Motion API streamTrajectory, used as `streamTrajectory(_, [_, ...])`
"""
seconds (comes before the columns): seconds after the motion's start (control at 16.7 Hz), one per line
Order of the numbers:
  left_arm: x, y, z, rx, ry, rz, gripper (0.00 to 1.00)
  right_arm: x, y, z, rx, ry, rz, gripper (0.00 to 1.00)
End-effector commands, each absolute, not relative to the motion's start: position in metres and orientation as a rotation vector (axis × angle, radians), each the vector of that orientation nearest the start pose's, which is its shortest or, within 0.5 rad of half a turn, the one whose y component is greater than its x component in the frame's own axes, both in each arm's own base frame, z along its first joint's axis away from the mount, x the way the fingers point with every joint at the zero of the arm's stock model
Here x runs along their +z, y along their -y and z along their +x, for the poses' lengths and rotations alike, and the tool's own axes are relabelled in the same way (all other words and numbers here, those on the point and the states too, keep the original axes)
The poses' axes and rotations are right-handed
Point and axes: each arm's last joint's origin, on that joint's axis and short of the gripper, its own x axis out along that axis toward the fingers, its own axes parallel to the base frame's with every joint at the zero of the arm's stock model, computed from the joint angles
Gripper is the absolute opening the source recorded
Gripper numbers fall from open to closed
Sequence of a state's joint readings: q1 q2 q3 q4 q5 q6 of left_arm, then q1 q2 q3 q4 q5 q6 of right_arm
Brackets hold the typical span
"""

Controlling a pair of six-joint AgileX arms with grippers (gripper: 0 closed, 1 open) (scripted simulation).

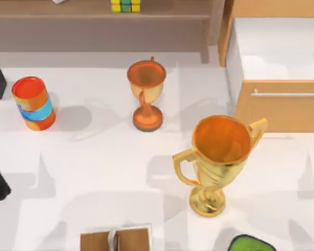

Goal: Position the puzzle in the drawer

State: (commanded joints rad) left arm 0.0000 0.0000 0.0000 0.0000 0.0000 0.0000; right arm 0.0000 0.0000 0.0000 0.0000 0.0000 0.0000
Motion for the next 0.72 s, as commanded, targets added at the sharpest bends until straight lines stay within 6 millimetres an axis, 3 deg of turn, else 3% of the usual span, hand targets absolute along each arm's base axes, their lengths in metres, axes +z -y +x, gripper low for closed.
streamTrajectory(0.18, [0.160, 0.001, 0.106, 0.000, 0.000, 0.000, 1.00, 0.163, 0.001, 0.106, 0.001, 0.002, -0.001, 1.00])
streamTrajectory(0.3, [0.160, 0.001, 0.106, 0.000, 0.000, 0.000, 1.00, 0.176, -0.002, 0.106, 0.003, 0.012, -0.005, 1.00])
streamTrajectory(0.54, [0.160, 0.001, 0.106, 0.000, 0.000, 0.000, 1.00, 0.227, -0.013, 0.117, 0.014, 0.039, -0.016, 1.00])
streamTrajectory(0.72, [0.160, 0.001, 0.106, 0.000, 0.000, 0.000, 1.00, 0.278, -0.032, 0.143, 0.024, 0.053, -0.021, 1.00])
